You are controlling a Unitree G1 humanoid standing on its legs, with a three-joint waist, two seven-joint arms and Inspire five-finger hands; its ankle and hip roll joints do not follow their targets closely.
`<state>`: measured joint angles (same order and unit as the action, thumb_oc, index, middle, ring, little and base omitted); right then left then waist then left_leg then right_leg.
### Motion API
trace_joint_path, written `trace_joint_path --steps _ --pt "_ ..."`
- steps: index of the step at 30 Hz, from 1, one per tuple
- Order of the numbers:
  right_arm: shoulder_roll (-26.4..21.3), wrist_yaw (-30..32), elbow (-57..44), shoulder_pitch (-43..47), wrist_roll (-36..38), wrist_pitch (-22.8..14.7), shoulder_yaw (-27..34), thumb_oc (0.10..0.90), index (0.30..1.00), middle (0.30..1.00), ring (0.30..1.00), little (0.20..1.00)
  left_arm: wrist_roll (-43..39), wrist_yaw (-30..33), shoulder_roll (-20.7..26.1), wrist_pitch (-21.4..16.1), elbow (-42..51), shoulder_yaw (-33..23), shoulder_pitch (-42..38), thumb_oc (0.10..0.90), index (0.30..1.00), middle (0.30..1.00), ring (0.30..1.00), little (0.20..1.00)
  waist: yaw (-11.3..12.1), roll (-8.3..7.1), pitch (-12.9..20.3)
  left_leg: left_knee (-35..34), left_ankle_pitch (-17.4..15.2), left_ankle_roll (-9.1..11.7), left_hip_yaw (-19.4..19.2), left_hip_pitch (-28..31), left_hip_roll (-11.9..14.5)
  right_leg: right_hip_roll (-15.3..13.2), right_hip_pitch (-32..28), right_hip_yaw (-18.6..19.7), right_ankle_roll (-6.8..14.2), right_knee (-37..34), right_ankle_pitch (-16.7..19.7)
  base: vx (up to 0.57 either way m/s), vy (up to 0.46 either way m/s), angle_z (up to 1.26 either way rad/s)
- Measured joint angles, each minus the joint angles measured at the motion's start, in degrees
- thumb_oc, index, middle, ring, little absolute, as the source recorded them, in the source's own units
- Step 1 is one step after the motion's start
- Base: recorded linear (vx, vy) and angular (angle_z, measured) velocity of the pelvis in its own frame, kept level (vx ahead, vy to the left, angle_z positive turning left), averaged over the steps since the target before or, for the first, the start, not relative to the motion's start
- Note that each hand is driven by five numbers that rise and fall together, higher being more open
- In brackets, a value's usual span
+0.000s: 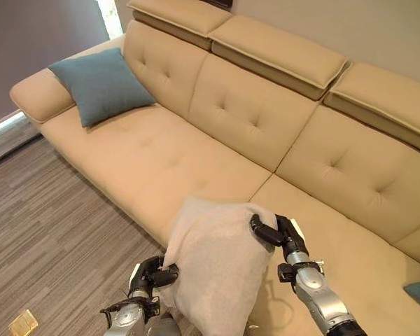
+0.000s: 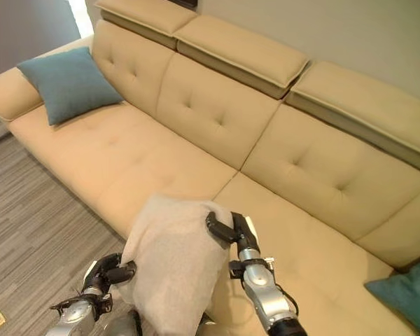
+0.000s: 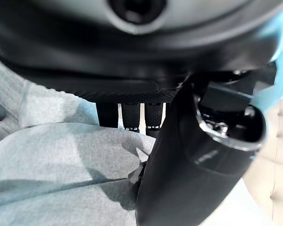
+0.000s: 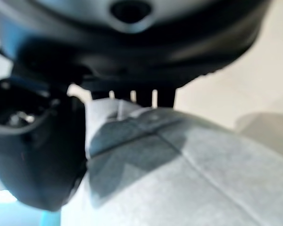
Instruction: Pick up all the scattered cushions and arrange them neatly on the sofa.
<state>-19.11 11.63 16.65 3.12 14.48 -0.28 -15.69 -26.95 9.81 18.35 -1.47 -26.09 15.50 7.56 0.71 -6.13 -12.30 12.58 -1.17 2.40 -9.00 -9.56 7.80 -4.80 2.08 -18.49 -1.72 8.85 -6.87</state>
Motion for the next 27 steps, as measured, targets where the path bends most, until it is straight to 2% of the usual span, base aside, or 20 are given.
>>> trace_joint_path --steps 2,3,5,6,7,8,9,10,12,13,15,17,18,19,21,22,24,25,26,27 --pt "0.1 0.1 0.0 0.0 0.0 0.0 0.0 0.4 0.3 0.3 0.3 0.3 0.0 0.1 0.1 0.0 -0.1 0.0 -0.3 0.4 0.3 0.3 0.3 0.3 0.2 -1.2 -0.7 -4.6 1.9 1.8 0.8 -2.6 1.0 0.7 -1.5 -0.1 0.5 -1.8 0.4 0.19 0.224 -0.14" --pt "0.0 0.1 0.0 0.0 0.0 0.0 0.1 0.4 0.3 0.3 0.3 0.3 0.0 0.2 -0.2 0.1 -0.3 0.2 -0.3 0.4 0.3 0.3 0.3 0.3 0.2 -1.37 -0.9 -5.2 2.3 1.8 1.9 -5.0 2.7 0.7 -2.4 0.3 1.2 -2.0 -0.3 0.17 0.224 -0.19" --pt "-0.1 0.1 0.0 -0.3 0.0 0.1 0.3 0.4 0.3 0.3 0.3 0.3 0.0 0.9 -0.3 0.4 -0.6 0.2 -0.5 0.4 0.3 0.3 0.3 0.3 0.4 -1.37 -0.9 -6.2 3.4 2.2 2.8 -6.3 4.1 0.7 -3.5 1.1 2.2 -1.4 -1.1 0.15 0.267 -0.36" --pt "-0.3 0.1 0.0 -0.5 -0.1 0.1 0.3 0.4 0.3 0.3 0.3 0.3 0.0 1.1 -0.7 0.4 -0.6 0.7 -0.3 0.4 0.3 0.3 0.3 0.3 0.8 -0.62 -0.8 -7.0 4.0 1.7 4.1 -6.0 5.0 0.6 -4.0 2.8 4.2 -0.5 -2.1 0.27 0.513 -0.6" --pt "-0.5 0.1 -0.2 -0.8 -0.1 0.1 0.6 0.4 0.3 0.3 0.3 0.3 0.0 1.2 -1.4 0.5 -0.6 0.9 -0.3 0.4 0.3 0.3 0.3 0.3 0.8 0.95 -0.7 -7.5 6.8 2.1 5.0 -5.0 5.3 0.3 -5.0 3.7 5.7 0.2 -3.0 0.25 0.518 -0.54" --pt "-0.1 0.4 0.0 -1.2 -0.2 0.3 1.1 0.4 0.3 0.3 0.3 0.3 0.0 1.2 -1.6 0.6 -0.9 1.4 -0.7 0.4 0.3 0.3 0.3 0.3 0.6 0.38 -0.4 -6.9 9.4 2.8 4.3 -4.6 4.3 -1.0 -5.7 4.6 6.9 0.5 -3.5 0.12 0.273 -0.25" --pt "1.1 0.7 -0.2 -2.1 -0.2 0.4 1.5 0.4 0.3 0.3 0.3 0.3 0.0 1.3 -0.8 0.6 -1.2 1.7 -1.2 0.4 0.3 0.3 0.3 0.3 0.3 -1.47 0.6 -6.7 8.7 1.8 2.9 -4.5 2.0 -3.5 -5.5 5.1 7.4 0.6 -3.8 0.11 0.429 0.12" --pt "1.8 1.2 -0.7 -2.5 -0.2 0.4 1.8 0.4 0.3 0.3 0.3 0.3 0.0 1.3 0.0 0.6 -1.9 1.8 -2.3 0.4 0.3 0.3 0.3 0.3 -0.6 -2.55 1.3 -7.5 9.1 0.9 2.7 -4.1 -1.6 -6.8 -5.7 4.8 6.9 0.7 -3.3 0.07 0.328 0.25" --pt "2.8 1.2 -1.0 -1.1 -0.5 0.6 1.3 0.4 0.3 0.3 0.3 0.3 0.1 2.0 0.8 0.5 -2.0 1.1 -3.9 0.4 0.3 0.3 0.3 0.3 -0.1 -2.61 1.2 -7.7 8.1 -1.0 0.9 -2.9 -4.0 -9.6 -5.3 6.6 7.7 1.0 0.1 0.1 0.416 -0.15" --pt "4.6 1.1 -1.7 0.1 -0.8 0.6 0.1 0.4 0.3 0.3 0.3 0.3 0.1 2.6 2.1 0.5 -2.1 -0.1 -4.4 0.4 0.3 0.3 0.3 0.3 0.9 -2.42 1.2 -7.8 6.7 -3.0 -0.4 -1.2 -4.9 -10.8 -5.1 7.5 9.3 1.1 2.7 0.14 0.462 -0.43" --pt "5.3 1.1 -2.0 1.1 -0.8 0.6 -0.4 0.4 0.3 0.3 0.3 0.3 0.1 3.0 3.4 0.5 -2.3 -0.2 -5.5 0.4 0.3 0.3 0.3 0.3 1.9 -2.54 1.4 -6.9 4.9 -3.6 -1.5 -1.0 -5.8 -11.0 -6.2 7.6 10.2 0.2 5.4 0.12 0.341 -0.1" --pt "6.3 1.1 -2.0 2.1 -0.9 0.6 -0.5 0.4 0.3 0.3 0.3 0.3 0.8 3.5 3.6 0.5 -3.3 -0.4 -6.9 0.4 0.3 0.3 0.3 0.3 1.0 -2.08 1.3 -8.5 4.6 -4.5 -0.7 0.3 -6.5 -11.6 -3.2 8.1 10.4 7.4 6.4 0.07 0.256 0.25" --pt "6.7 1.1 -2.0 1.8 -0.9 0.5 -0.7 0.4 0.3 0.3 0.3 0.3 1.8 3.5 3.7 0.5 -3.8 -0.4 -6.9 0.4 0.3 0.3 0.3 0.3 1.0 -1.84 1.2 -10.2 4.9 -4.9 -0.3 2.0 -5.8 -11.6 -1.5 7.7 11.2 10.9 5.3 0.04 0.16 0.08" --pt "6.8 1.1 -2.0 1.8 -0.9 0.5 -1.3 0.4 0.3 0.3 0.3 0.3 2.4 3.5 3.7 0.5 -4.5 -0.5 -6.8 0.4 0.3 0.3 0.3 0.3 1.2 -1.83 1.2 -11.0 4.9 -4.9 -0.6 3.1 -5.2 -11.1 -0.9 7.6 11.8 9.7 3.4 0.03 0.085 -0.18" --pt "6.9 1.0 -2.0 2.0 -0.8 0.5 -1.8 0.4 0.3 0.3 0.3 0.3 2.4 3.5 3.8 0.5 -4.5 -0.5 -6.3 0.4 0.3 0.3 0.3 0.3 1.4 -2.45 1.6 -11.7 4.7 -5.2 -1.8 3.8 -5.5 -10.3 0.7 4.5 11.2 4.9 3.3 0.04 0.125 -0.31" --pt "6.9 0.9 -2.0 2.0 -0.8 0.5 -1.9 0.4 0.3 0.3 0.3 0.3 2.4 3.5 3.9 0.5 -4.3 -0.5 -5.9 0.4 0.3 0.3 0.3 0.3 1.3 -2.4 1.6 -12.7 4.8 -5.3 -2.5 4.3 -5.3 -9.4 0.7 0.8 10.2 0.7 3.9 0.07 0.098 -0.37" --pt "6.7 0.5 -1.9 1.0 -0.8 0.6 -2.0 0.4 0.3 0.3 0.3 0.3 2.5 3.5 4.0 0.5 -4.2 -0.5 -4.9 0.4 0.3 0.3 0.3 0.3 1.3 -2.47 1.7 -13.9 5.2 -4.9 -4.4 5.5 -5.5 -8.6 -0.2 -3.0 8.0 -4.0 7.5 0.04 0.055 -0.39" --pt "6.7 0.5 -1.8 0.6 -0.8 0.6 -2.1 0.4 0.3 0.3 0.3 0.3 2.5 3.4 4.0 0.5 -4.1 -0.6 -4.3 0.4 0.3 0.3 0.3 0.3 1.4 -2.62 1.7 -14.4 5.3 -4.8 -5.1 6.2 -5.9 -8.8 -0.8 -3.8 7.6 -4.6 10.9 0.0 0.046 -0.43" --pt "6.5 0.5 -1.7 0.1 -0.9 0.6 -2.3 0.4 0.3 0.3 0.3 0.3 2.6 3.4 3.6 0.5 -3.9 -0.6 -3.5 0.4 0.3 0.3 0.3 0.3 1.3 -2.32 1.8 -15.1 5.5 -4.4 -6.3 7.2 -6.1 -8.4 -1.7 -4.6 8.4 -6.6 11.2 0.02 0.048 -0.49" --pt "6.1 0.5 -1.7 0.1 -0.9 0.6 -2.3 0.4 0.3 0.3 0.3 0.3 2.8 3.4 3.2 0.5 -3.7 -0.6 -3.1 0.4 0.3 0.3 0.3 0.3 1.3 -1.9 1.9 -15.4 5.7 -4.1 -6.9 7.3 -6.0 -7.7 -2.0 -4.7 8.1 -8.3 11.6 0.06 0.012 -0.5"
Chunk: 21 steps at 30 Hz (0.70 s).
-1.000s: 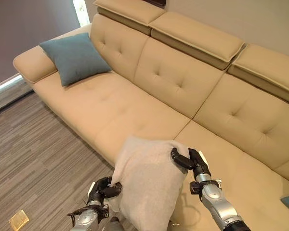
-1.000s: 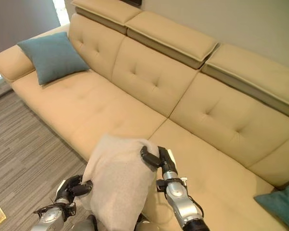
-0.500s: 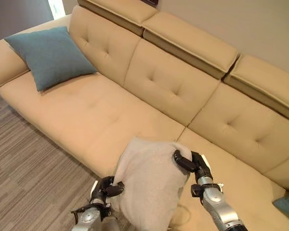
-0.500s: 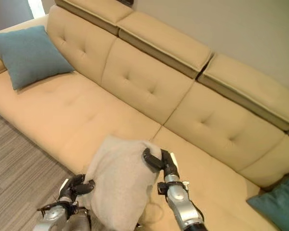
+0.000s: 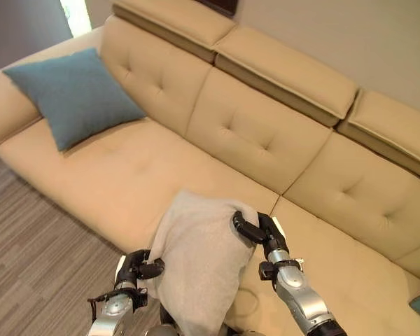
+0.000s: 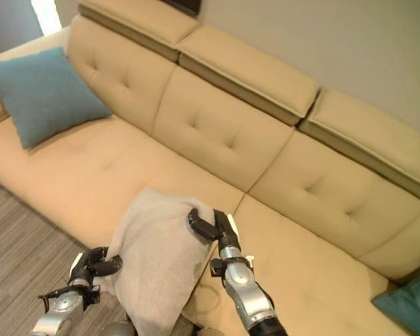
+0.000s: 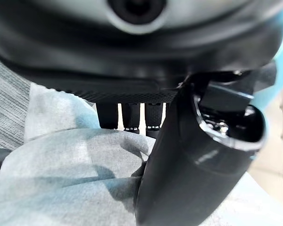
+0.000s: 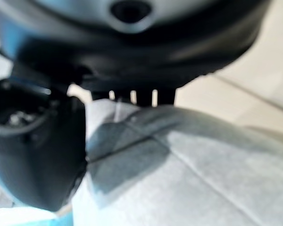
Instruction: Pick up all the scattered cushions and arrange them neatly on the sofa.
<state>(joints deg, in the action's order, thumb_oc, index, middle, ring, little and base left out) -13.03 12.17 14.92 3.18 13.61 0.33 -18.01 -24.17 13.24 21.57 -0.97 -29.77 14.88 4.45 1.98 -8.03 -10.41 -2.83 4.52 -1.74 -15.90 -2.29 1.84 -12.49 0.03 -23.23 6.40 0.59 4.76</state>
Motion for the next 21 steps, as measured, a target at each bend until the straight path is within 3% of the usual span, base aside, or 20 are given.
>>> trace_joint_path --steps 5,7,17,20,21 --pt "-2.1 -0.1 0.1 -1.3 0.0 0.0 2.4 0.4 0.3 0.3 0.3 0.3 1.8 -0.1 -2.1 0.0 1.1 -0.4 0.3 0.4 0.3 0.3 0.3 0.3 -1.9 2.0 0.4 -2.3 0.8 1.7 -2.5 1.4 1.3 1.3 1.0 0.9 0.2 -0.3 -0.5 0.04 -0.063 -0.27" --pt "-2.0 0.0 0.0 -2.2 -0.7 0.0 3.8 0.4 0.3 0.3 0.3 0.3 2.4 -0.1 -2.6 0.0 1.7 0.0 0.2 0.4 0.3 0.3 0.3 0.3 -4.8 2.99 0.8 -2.3 1.2 2.4 -2.6 1.5 1.8 2.1 0.6 0.4 0.0 -1.6 -0.5 0.06 -0.114 -0.2" --pt "-5.0 -0.1 0.2 -5.3 -2.3 0.0 6.8 0.4 0.3 0.3 0.3 0.3 6.1 -1.3 -4.9 0.0 2.3 0.8 0.4 0.4 0.3 0.3 0.3 0.3 -6.8 7.57 3.3 -2.2 1.1 3.4 -4.4 3.6 3.8 5.0 -1.9 3.0 -0.9 -5.1 -0.1 0.05 -0.156 -0.11" --pt "-4.7 0.0 0.4 -5.2 -2.4 0.0 7.5 0.4 0.3 0.3 0.3 0.3 6.4 -1.3 -4.8 0.0 2.4 0.9 -0.7 0.4 0.3 0.3 0.3 0.3 -7.2 7.65 3.4 -1.2 1.1 3.5 -4.1 3.5 4.3 5.4 -2.6 3.1 -1.2 -5.8 -0.3 -0.05 -0.223 -0.01" --pt "-4.6 0.1 0.6 -5.0 -2.4 -0.1 7.4 0.4 0.3 0.3 0.3 0.3 6.3 -1.2 -4.6 0.0 2.4 0.7 -1.0 0.4 0.3 0.3 0.3 0.3 -7.2 7.42 3.2 1.4 0.9 4.7 -3.8 2.8 5.1 5.7 -2.1 3.3 -1.9 -5.1 -1.3 -0.15 -0.225 -0.24"
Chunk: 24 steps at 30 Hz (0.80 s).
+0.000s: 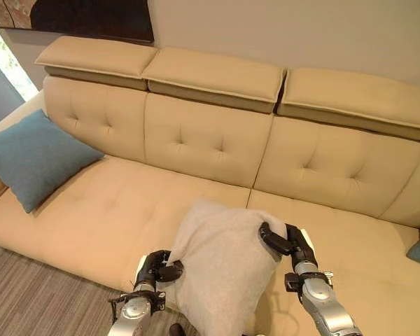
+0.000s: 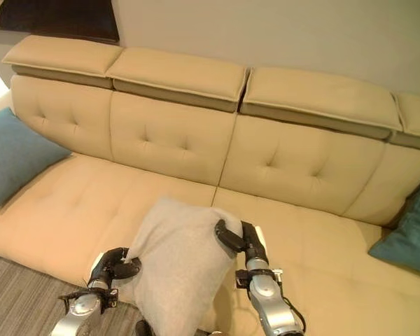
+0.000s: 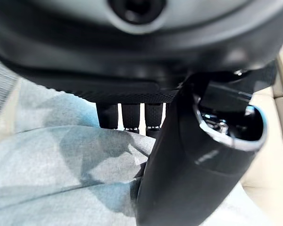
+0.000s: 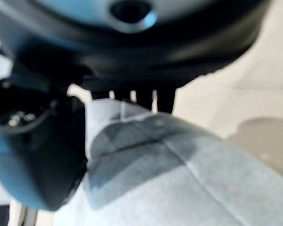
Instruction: Pick up all the scattered cushions and arrange them neatly on the sofa.
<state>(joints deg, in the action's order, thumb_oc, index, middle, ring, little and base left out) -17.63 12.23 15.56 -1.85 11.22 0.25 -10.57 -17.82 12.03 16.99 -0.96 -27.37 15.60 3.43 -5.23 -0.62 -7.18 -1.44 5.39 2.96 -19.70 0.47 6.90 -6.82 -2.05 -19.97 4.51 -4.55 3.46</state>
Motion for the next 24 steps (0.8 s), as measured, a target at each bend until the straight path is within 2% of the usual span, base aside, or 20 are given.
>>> trace_joint_path --steps 1,2,3,4,5,6,7,9,10,11,12,14,16,19,21,24 --pt "0.5 -0.1 1.0 1.1 0.0 0.0 -0.4 0.4 0.3 0.3 0.3 0.3 -0.1 0.1 0.8 0.0 0.0 0.0 -0.6 0.4 0.3 0.3 0.3 0.3 0.8 -1.29 -0.6 6.6 -1.3 1.6 1.6 -2.6 0.9 -0.7 2.0 1.6 -2.1 3.1 -1.5 -0.12 -0.117 -0.64" --pt "1.1 -0.1 2.0 2.2 0.0 0.0 -1.3 0.4 0.3 0.3 0.3 0.3 -0.1 0.2 2.2 0.0 -0.1 0.0 -0.9 0.4 0.3 0.3 0.3 0.3 2.3 -3.22 -1.3 14.0 -1.2 1.5 4.4 -4.9 1.1 -1.2 2.7 4.7 -2.3 5.0 -2.6 0.04 -0.01 -0.77" --pt "1.0 -0.2 1.9 2.2 0.0 0.0 -1.6 0.4 0.3 0.3 0.3 0.3 -0.2 0.3 2.5 0.0 -0.2 0.0 -0.8 0.4 0.3 0.3 0.3 0.3 2.8 -3.42 -1.2 16.5 -1.2 1.5 5.8 -5.6 1.3 -1.1 2.6 5.8 -2.6 4.8 -2.5 0.1 0.079 -0.96" --pt "0.7 -0.1 1.8 2.4 0.0 0.0 -2.0 0.4 0.3 0.3 0.3 0.3 -0.2 0.7 2.0 0.0 -0.2 0.0 -0.3 0.4 0.3 0.3 0.3 0.3 3.6 -3.33 -1.2 19.1 -2.1 1.2 8.9 -6.3 1.3 -1.1 1.9 8.1 -2.9 4.4 -2.1 0.13 0.122 -0.79" --pt "0.2 -0.1 1.6 2.5 0.0 -0.1 -2.1 0.4 0.3 0.3 0.3 0.3 -0.3 1.1 1.1 0.0 -0.1 0.0 0.1 0.4 0.3 0.3 0.3 0.3 3.7 -2.98 -1.1 19.0 -4.8 1.5 12.5 -6.7 0.7 -0.8 1.6 9.7 -2.9 3.7 -1.9 0.09 0.085 -0.99" --pt "-0.3 0.0 1.7 2.8 -0.1 -0.1 -1.9 0.4 0.3 0.3 0.3 0.3 -0.6 1.2 0.3 0.0 0.0 0.0 0.0 0.4 0.3 0.3 0.3 0.3 4.1 -2.48 -1.0 14.6 -5.2 1.0 17.3 -5.9 -1.0 -0.5 2.2 12.5 -3.1 3.4 -1.6 0.16 0.133 -0.96" --pt "-1.3 0.0 1.8 3.1 -0.3 -0.1 -1.4 0.4 0.3 0.3 0.3 0.3 -0.7 1.2 -0.1 0.0 0.5 0.1 0.0 0.4 0.3 0.3 0.3 0.3 4.3 -2.41 -1.0 9.5 -4.9 1.0 19.5 -5.1 -2.2 -0.2 3.0 14.0 -3.3 3.4 -1.2 0.13 0.094 -0.84" --pt "-2.1 0.1 3.1 3.8 -1.1 -0.1 -0.9 0.4 0.3 0.3 0.3 0.3 -0.6 1.2 -0.4 -0.1 0.0 0.9 -1.3 0.4 0.3 0.3 0.3 0.3 4.4 -2.48 -1.7 3.5 -4.5 1.2 24.8 -5.7 -3.3 0.0 2.6 16.7 -3.2 1.9 -0.7 0.1 0.073 -0.66" --pt "-2.4 0.1 3.4 3.9 -1.2 -0.1 -0.8 0.4 0.3 0.3 0.3 0.3 -0.6 1.2 -0.4 -0.1 0.0 1.2 -1.4 0.4 0.3 0.3 0.3 0.3 4.4 -2.29 -1.8 1.8 -3.0 1.7 26.0 -5.4 -2.7 0.6 2.6 17.6 -2.7 1.2 -0.1 0.1 0.107 -0.89" --pt "-2.7 0.0 3.4 4.1 -1.2 -0.1 -0.9 0.4 0.3 0.3 0.3 0.3 -0.7 1.2 -0.7 -0.1 -0.1 1.4 -1.2 0.4 0.3 0.3 0.3 0.3 4.4 -0.51 -1.9 -0.8 -3.0 0.7 26.7 -3.9 -1.0 2.4 2.3 18.8 -2.0 0.4 0.6 0.15 0.171 -0.81" --pt "-2.5 0.0 3.5 4.2 -1.5 -0.1 -0.8 0.4 0.3 0.3 0.3 0.3 -0.7 1.1 -0.8 -0.1 -0.7 1.7 -1.4 0.4 0.3 0.3 0.3 0.3 4.2 0.41 -2.1 -2.0 -0.5 2.2 26.8 -2.9 -0.4 3.0 1.7 18.9 -1.7 0.0 1.1 0.2 0.219 -0.76" --pt "-1.1 0.5 3.8 2.4 -1.8 -0.1 -0.1 0.4 0.3 0.3 0.3 0.3 -0.7 1.3 -0.6 0.0 -1.2 1.8 -1.8 0.4 0.3 0.3 0.3 0.3 2.1 -1.15 -2.1 -3.7 0.2 1.4 25.6 -1.3 -2.6 0.3 0.9 17.9 0.5 -0.7 1.4 0.17 0.185 -0.21" --pt "-1.0 0.3 3.8 2.1 -2.0 0.0 -1.5 0.4 0.3 0.3 0.3 0.3 -0.7 1.2 0.4 0.0 -1.2 1.8 -1.4 0.4 0.3 0.3 0.3 0.3 1.7 -0.71 -2.3 -3.6 -0.2 0.4 23.4 0.9 -4.5 -1.7 -0.3 18.6 1.4 -0.7 1.4 0.07 0.095 -0.29" --pt "-0.9 0.0 3.7 2.9 -2.0 0.0 -2.6 0.4 0.3 0.3 0.3 0.3 -0.7 1.2 1.6 0.0 -1.2 1.2 -1.8 0.4 0.3 0.3 0.3 0.3 1.6 -0.22 -2.3 -3.6 -0.6 0.0 22.7 1.6 -4.7 -2.0 -0.9 18.7 1.9 -0.7 1.1 0.08 0.059 -0.15" --pt "-1.1 -0.2 3.7 3.9 -2.5 0.0 -2.5 0.4 0.3 0.3 0.3 0.3 -0.7 1.2 1.9 0.0 -1.2 1.1 -1.8 0.4 0.3 0.3 0.3 0.3 2.6 0.39 -2.2 -3.7 -0.7 -0.2 21.7 2.7 -4.3 -1.5 -1.4 18.9 1.9 -0.7 1.1 0.1 0.027 -0.17" --pt "-1.9 -0.9 3.7 5.9 -3.8 0.0 -2.5 0.4 0.3 0.3 0.3 0.3 -0.6 1.2 1.8 0.0 -1.2 1.2 -2.0 0.4 0.3 0.3 0.3 0.3 3.0 0.56 -2.1 -3.7 -1.2 0.0 20.2 3.0 -3.6 -0.9 -1.2 20.2 2.2 -0.7 0.7 0.09 -0.001 -0.21"
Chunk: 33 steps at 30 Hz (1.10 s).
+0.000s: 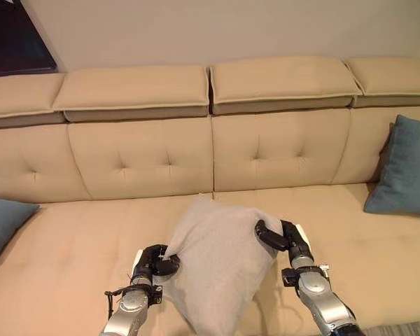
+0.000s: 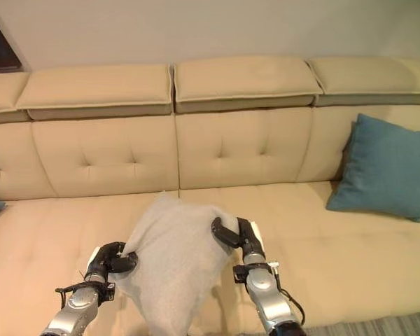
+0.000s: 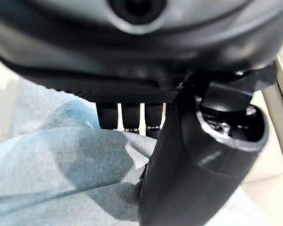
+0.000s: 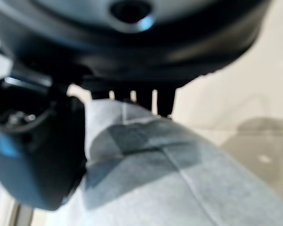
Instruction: Pick up all the scattered cushions and arrange them neatly on the sofa.
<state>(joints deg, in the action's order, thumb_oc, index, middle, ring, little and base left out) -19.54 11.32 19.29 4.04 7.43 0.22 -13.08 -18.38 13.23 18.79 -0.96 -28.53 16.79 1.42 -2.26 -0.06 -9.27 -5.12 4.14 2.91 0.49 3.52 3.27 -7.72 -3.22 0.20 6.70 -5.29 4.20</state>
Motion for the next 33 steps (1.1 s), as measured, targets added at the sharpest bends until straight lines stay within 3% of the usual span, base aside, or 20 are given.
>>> trace_joint_path --steps 7,16,25,29,33 --pt "-3.7 0.4 4.2 4.1 -2.7 0.0 -0.4 0.4 0.3 0.3 0.3 0.3 1.8 0.2 -0.5 0.0 -0.1 1.2 -3.4 0.4 0.3 0.3 0.3 0.3 -0.4 0.37 0.3 -0.2 -0.8 -0.3 -0.9 -1.0 1.3 1.1 1.6 0.9 -0.3 -0.4 0.0 0.04 -0.034 -0.1" --pt "-10.6 4.7 12.1 22.3 -6.2 0.5 -6.9 0.4 0.3 0.3 0.3 0.3 4.9 7.8 -0.6 0.0 -5.0 3.4 -22.2 0.4 0.3 0.3 0.3 0.3 -1.8 1.23 0.6 0.0 2.6 0.7 0.3 -10.0 1.8 1.8 10.0 0.0 -1.2 0.0 2.7 -0.06 -0.043 0.05" --pt "-14.9 5.1 10.7 25.9 -9.3 0.4 -9.2 0.4 0.3 0.3 0.3 0.3 3.8 8.9 -0.7 -0.6 -1.9 2.8 -22.4 0.4 0.3 0.3 0.3 0.3 -1.3 1.96 0.3 0.0 2.8 1.1 1.5 -14.2 1.9 2.2 13.5 -1.4 -1.2 0.0 2.6 -0.04 -0.023 0.06" --pt "-16.0 5.0 11.0 28.7 -9.5 0.5 -11.5 0.4 0.3 0.3 0.3 0.3 3.8 9.4 0.1 -0.6 -1.9 2.8 -23.0 0.4 0.3 0.3 0.3 0.3 -1.2 2.47 -0.6 0.0 3.2 1.4 1.6 -16.6 1.9 2.2 15.9 -1.4 -1.3 0.0 3.1 -0.07 -0.015 0.01" --pt "-19.5 5.3 14.1 40.1 -11.4 0.5 -16.6 0.4 0.3 0.3 0.3 0.3 3.8 10.5 3.1 -0.6 -4.8 3.8 -32.5 0.4 0.3 0.3 0.3 0.3 -0.7 3.19 -4.9 0.1 4.6 1.9 1.6 -20.1 1.9 2.5 19.6 -1.3 -1.5 0.0 4.5 -0.09 -0.003 -0.02"
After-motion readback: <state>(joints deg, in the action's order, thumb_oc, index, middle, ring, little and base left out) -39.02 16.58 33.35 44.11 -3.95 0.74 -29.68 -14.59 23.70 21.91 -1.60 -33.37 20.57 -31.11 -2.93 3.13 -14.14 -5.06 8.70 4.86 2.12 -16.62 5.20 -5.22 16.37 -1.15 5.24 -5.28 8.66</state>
